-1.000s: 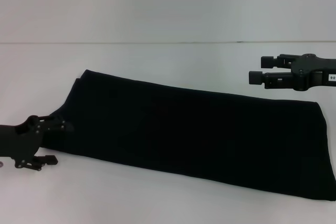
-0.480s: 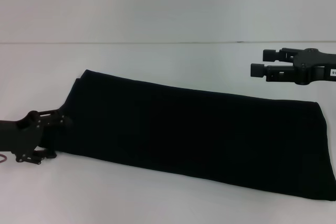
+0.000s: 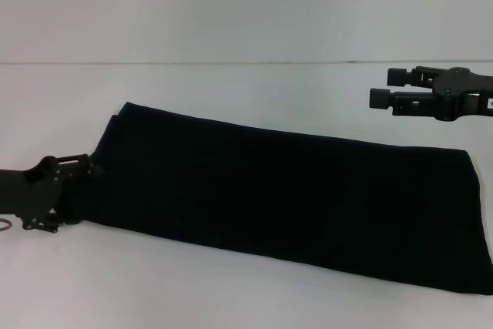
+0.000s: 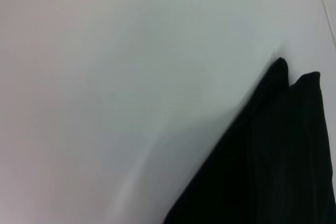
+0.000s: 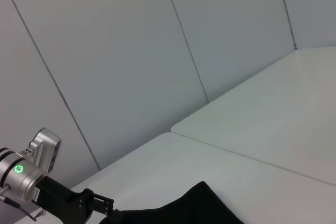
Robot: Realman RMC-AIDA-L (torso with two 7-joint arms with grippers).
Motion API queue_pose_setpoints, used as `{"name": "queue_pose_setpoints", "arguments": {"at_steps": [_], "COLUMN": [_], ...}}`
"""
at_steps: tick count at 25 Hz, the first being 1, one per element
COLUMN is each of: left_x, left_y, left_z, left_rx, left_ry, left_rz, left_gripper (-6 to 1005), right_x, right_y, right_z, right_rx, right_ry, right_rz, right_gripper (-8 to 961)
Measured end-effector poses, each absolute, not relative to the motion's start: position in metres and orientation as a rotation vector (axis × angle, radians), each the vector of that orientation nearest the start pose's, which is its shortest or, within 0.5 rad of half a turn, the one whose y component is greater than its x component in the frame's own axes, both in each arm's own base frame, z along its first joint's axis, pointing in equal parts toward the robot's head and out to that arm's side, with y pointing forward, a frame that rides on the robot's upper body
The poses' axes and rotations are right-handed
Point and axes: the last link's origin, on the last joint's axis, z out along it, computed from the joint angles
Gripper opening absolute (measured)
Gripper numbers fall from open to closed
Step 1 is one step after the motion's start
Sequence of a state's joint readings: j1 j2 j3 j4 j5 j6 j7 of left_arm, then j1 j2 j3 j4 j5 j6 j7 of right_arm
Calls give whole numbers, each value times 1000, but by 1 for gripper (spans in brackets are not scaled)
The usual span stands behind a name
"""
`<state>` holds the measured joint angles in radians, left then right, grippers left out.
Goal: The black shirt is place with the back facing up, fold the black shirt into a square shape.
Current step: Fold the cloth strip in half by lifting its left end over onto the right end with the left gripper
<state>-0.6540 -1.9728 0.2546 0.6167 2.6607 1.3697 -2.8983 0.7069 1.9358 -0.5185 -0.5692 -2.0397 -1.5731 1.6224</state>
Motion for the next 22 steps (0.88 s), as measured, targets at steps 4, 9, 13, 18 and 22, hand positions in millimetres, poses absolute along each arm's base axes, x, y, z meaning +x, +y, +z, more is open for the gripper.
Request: {"name": "queue_pose_setpoints", "arguments": {"at_steps": [4, 9, 13, 18, 22], "left_x": [-346, -345, -344, -344, -349], "left_y": [357, 359, 360, 360, 356], "left_z": [54, 54, 54, 54, 53], "left_rx": [1728, 1763, 1792, 1826, 1842], "left_ry": [2958, 2943, 2924, 2909, 2914], "left_rz": [610, 616, 616, 616, 630], "left_gripper": [947, 947, 946, 946, 823], "right_x": [237, 236, 237, 235, 234], "right_y": [388, 389, 390, 391, 391], "right_z": [62, 63, 64, 65, 66], "right_rx": [-2614, -2611, -2607, -2599, -2593], "right_ry": [806, 800, 798, 786, 781], "right_rz": [797, 804, 801, 819, 827], "right_gripper": [897, 897, 897, 897, 897]}}
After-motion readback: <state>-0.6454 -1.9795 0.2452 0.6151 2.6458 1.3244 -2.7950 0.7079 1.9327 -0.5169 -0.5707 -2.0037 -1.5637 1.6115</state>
